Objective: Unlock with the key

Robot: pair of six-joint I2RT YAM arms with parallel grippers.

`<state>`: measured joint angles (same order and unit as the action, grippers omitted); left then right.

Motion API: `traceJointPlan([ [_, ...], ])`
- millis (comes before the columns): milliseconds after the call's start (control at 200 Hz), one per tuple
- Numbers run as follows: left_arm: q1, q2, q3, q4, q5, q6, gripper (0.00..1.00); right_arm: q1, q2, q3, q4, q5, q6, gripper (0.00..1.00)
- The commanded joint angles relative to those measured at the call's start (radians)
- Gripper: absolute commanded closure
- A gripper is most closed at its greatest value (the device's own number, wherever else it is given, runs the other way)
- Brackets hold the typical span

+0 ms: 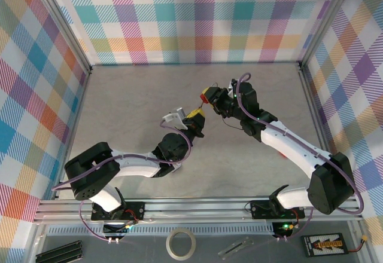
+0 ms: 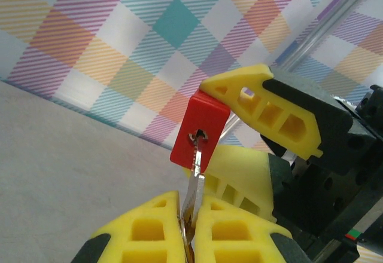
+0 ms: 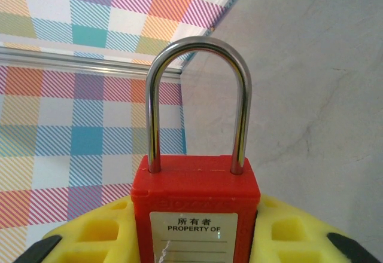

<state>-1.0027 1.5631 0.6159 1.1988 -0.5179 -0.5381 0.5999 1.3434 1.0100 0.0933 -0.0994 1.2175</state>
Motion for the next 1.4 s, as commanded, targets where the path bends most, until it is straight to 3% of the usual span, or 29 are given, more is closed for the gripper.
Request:
traceJointPlan([
  [0,-0.003,0.023,0.012,0.008,0.238,-0.041,1.00,0.103,-0.021,0.044,-0.037,-0.239,-0.047,0.96],
  [570,0.050,-0.125,0.009,-0.156,0.256,-0.054,1.00,0.150,-0.003,0.114,-0.315,-0.113,-0.208,0.96],
  [1070,0.089,-0.217,-0.005,-0.276,0.418,-0.083,1.00,0.193,-0.045,0.155,-0.547,0.141,-0.381,0.98],
  [1395,0.148,-0.262,-0.014,-0.298,0.554,-0.218,1.00,0.251,-0.059,0.163,-0.592,0.308,-0.476,0.99],
])
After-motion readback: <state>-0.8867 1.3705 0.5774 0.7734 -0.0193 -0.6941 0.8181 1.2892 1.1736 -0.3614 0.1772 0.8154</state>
